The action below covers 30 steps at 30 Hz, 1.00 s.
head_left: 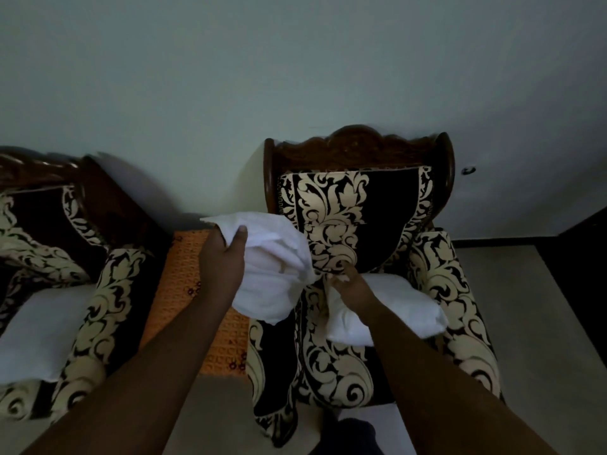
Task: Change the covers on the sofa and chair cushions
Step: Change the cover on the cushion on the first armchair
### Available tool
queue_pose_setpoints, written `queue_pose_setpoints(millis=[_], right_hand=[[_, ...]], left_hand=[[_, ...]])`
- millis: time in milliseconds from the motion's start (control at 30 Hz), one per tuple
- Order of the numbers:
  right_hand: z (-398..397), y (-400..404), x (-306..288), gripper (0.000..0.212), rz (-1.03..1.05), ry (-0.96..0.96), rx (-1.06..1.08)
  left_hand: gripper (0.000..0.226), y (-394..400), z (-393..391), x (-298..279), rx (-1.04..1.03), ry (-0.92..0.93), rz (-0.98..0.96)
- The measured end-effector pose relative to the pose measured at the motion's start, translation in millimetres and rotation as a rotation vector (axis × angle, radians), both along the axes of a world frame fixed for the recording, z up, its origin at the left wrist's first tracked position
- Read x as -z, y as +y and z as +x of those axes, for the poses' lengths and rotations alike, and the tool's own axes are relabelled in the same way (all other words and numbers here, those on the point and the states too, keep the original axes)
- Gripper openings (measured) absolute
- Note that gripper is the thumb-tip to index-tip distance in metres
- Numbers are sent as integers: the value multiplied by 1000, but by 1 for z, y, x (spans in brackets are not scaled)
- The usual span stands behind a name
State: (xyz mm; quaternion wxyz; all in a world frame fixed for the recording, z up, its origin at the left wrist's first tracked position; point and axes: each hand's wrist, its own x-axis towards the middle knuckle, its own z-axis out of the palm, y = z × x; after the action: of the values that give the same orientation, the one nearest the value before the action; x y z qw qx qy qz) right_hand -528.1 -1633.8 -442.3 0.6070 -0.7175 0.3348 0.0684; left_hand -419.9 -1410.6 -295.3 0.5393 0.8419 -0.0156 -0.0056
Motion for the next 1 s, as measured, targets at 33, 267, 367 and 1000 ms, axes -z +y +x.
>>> queue_pose_setpoints(millis=[33, 267, 367, 1000], right_hand=[[-8, 12, -4, 67, 9, -15, -4], [-78, 116, -8, 99, 4, -88, -54], [-89, 160, -11, 115, -66, -165, -186], [-16, 456, -136, 38, -610, -551, -802]], left_hand=[[32, 8, -6, 1, 48, 23, -1], [29, 107, -88, 26, 292, 113, 42], [51, 153, -119, 27, 307, 186, 15], [36, 467, -177, -33, -130, 66, 352]])
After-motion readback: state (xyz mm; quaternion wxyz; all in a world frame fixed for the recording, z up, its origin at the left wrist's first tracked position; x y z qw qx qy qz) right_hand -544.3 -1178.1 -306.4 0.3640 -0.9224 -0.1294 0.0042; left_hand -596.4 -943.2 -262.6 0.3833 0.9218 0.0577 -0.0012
